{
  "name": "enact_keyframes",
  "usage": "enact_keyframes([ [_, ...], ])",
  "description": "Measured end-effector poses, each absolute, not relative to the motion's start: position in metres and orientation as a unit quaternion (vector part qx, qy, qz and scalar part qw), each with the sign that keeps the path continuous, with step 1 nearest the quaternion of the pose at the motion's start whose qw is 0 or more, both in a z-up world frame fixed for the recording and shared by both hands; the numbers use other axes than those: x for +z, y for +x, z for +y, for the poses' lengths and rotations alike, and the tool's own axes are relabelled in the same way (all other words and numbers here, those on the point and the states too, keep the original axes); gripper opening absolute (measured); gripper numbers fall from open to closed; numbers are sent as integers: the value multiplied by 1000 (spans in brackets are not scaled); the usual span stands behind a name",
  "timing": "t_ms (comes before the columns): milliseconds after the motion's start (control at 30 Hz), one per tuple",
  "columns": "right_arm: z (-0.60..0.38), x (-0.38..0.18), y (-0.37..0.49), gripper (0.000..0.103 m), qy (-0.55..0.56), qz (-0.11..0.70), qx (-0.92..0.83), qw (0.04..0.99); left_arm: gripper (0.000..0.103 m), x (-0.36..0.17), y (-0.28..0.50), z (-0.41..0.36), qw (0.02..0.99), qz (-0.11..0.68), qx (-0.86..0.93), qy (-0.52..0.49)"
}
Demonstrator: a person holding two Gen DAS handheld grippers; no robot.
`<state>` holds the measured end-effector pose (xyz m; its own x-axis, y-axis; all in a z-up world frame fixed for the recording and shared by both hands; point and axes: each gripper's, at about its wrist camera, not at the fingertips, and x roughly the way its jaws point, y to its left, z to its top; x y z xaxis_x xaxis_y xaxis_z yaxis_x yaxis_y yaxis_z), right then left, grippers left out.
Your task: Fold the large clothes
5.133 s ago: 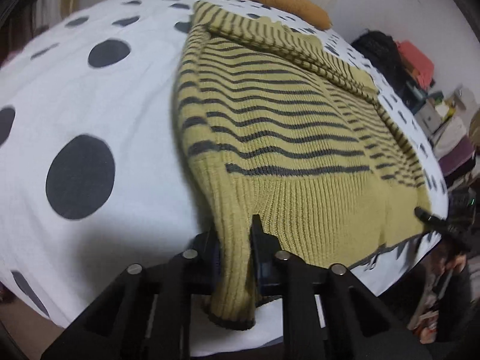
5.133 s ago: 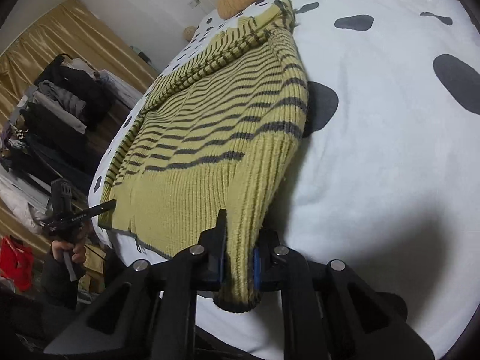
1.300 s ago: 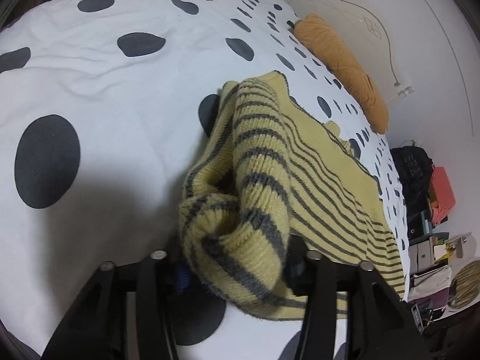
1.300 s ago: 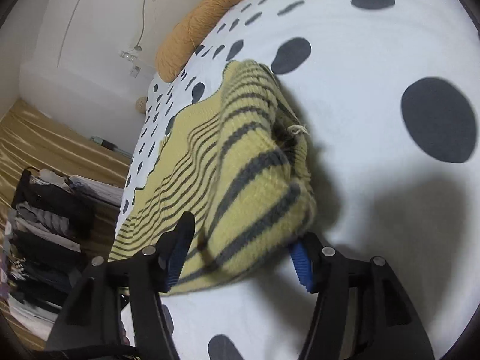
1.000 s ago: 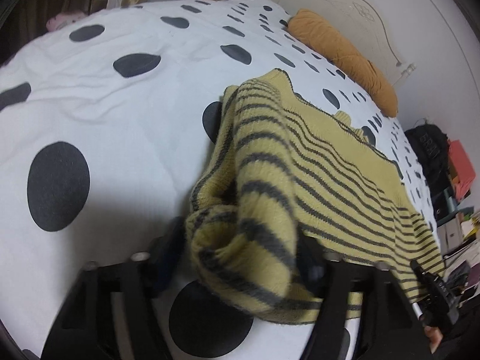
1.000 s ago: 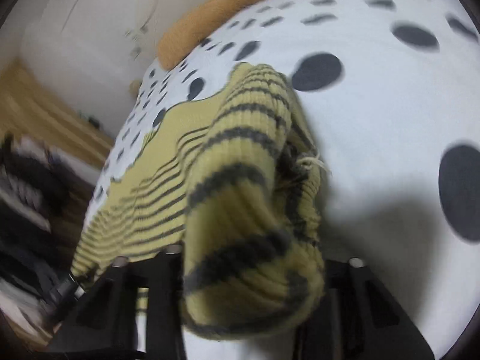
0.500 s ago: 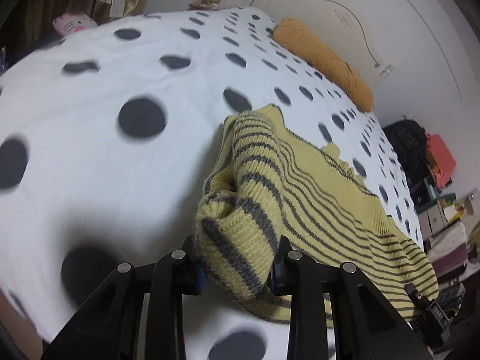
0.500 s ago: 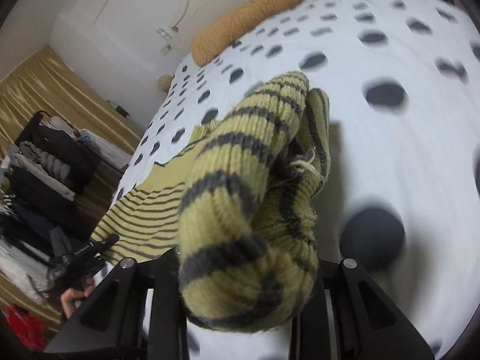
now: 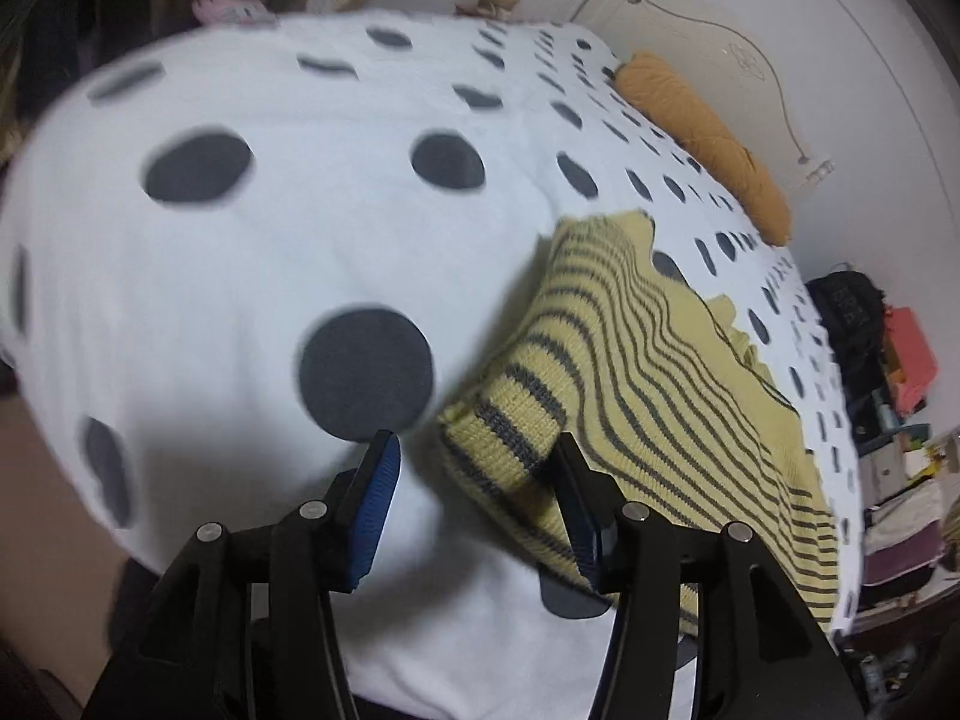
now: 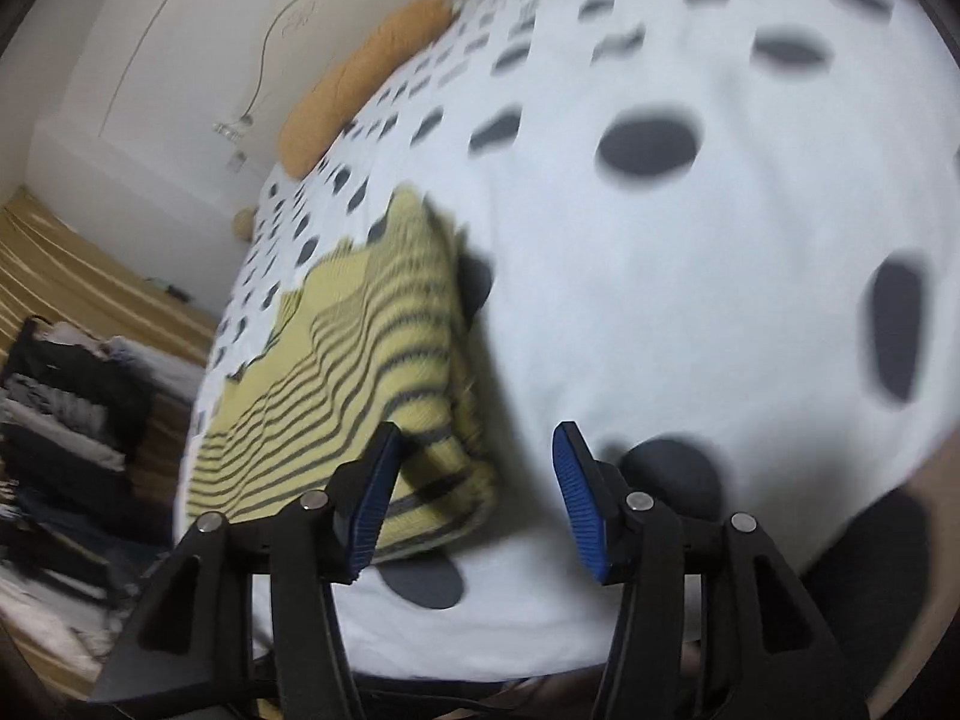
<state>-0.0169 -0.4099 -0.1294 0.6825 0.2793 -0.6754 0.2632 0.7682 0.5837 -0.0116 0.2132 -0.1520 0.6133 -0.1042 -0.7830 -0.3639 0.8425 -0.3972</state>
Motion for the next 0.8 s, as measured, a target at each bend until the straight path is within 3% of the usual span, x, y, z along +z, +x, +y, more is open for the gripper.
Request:
enact_keyframes([
  [133, -406, -83, 4, 55, 302, 357, 30, 883, 52, -103, -2, 192, 888, 387, 52, -242],
  [200, -388, -76, 37, 55, 310, 352, 77, 880, 63, -95, 25, 168, 887, 392, -17, -246],
  [367, -325, -101, 122, 55, 318, 382, 135, 857, 63, -133, 110, 112, 863, 454, -84, -206],
  [433, -320, -130, 148, 51, 324, 417, 109, 842, 57, -163, 132, 116, 850, 487, -38, -196],
  [467, -320, -140, 154, 47, 313, 431, 88, 842, 43, -173, 136, 123, 848, 491, -26, -198],
  [500, -324, -150, 158, 33, 298, 437, 64, 846, 33, -176, 135, 129, 855, 482, -20, -191],
  [533, -329, -155, 159, 12, 281, 440, 52, 851, 26, -176, 133, 133, 863, 474, -16, -172],
  [567, -335, -158, 158, 1, 266, 443, 39, 855, 10, -178, 131, 138, 866, 472, -8, -162],
  [600, -343, -161, 155, 0, 264, 441, 34, 857, 2, -181, 127, 149, 865, 470, 0, -178],
  [800, -376, -134, 113, 3, 294, 408, 25, 864, 4, -156, 87, 181, 854, 458, 10, -245],
])
